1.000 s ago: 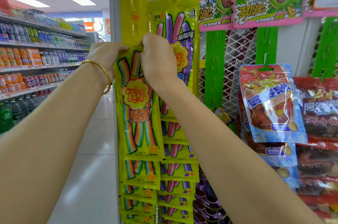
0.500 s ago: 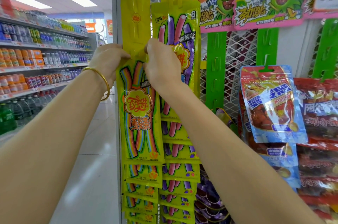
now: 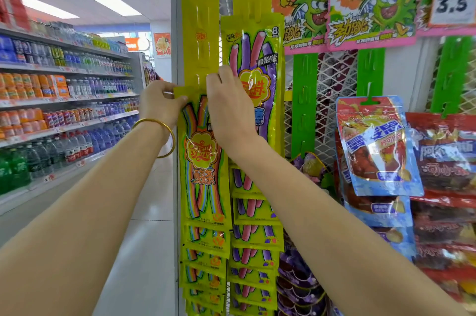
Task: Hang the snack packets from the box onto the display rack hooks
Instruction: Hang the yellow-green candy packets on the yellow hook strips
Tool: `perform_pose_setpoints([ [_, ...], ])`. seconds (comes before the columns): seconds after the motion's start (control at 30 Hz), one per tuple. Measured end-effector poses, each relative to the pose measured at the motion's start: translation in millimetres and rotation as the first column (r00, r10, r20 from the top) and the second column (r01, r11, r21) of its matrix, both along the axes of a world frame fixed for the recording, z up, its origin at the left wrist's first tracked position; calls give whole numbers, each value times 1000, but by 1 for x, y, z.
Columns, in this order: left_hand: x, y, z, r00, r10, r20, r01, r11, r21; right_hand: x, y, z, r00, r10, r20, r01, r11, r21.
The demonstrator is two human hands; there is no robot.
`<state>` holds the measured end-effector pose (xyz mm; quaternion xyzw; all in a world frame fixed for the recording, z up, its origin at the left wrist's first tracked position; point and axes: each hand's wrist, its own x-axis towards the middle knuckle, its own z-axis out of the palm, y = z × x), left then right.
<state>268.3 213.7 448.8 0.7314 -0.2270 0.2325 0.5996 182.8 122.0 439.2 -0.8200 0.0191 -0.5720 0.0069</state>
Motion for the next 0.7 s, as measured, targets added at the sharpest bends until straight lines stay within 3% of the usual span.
perform_pose_setpoints([
  [0.13, -14, 5, -12, 999, 32, 12, -32, 999, -27, -4, 1, -9, 963, 14, 270, 8, 997, -78],
  [0.23, -45, 11, -41, 976, 124, 179, -118, 992, -43, -26, 7, -31, 957, 108, 267, -96, 994, -58],
  [0.3, -76, 13, -82, 968, 51, 245, -46, 999, -28, -46, 9, -64, 954, 170, 248, -173, 985, -12],
  [0.37, -104, 15, -140, 980, -67, 186, 57, 997, 56, -67, 9, -110, 953, 233, 193, -252, 964, 81],
  [0.47, -130, 17, -241, 986, -163, -40, 168, 949, 268, -95, 5, -200, 954, 298, 6, -293, 931, 216],
  [0.57, -149, 18, -334, 937, -190, -292, 322, 792, 518, -112, -7, -313, 913, 291, -286, -184, 919, 347],
  [0.63, -154, 22, -390, 874, -182, -451, 449, 657, 606, -121, -18, -389, 794, 325, -513, -43, 873, 486],
  [0.7, -158, 28, -436, 825, -148, -546, 532, 530, 660, -129, -29, -454, 592, 380, -710, 135, 822, 553],
])
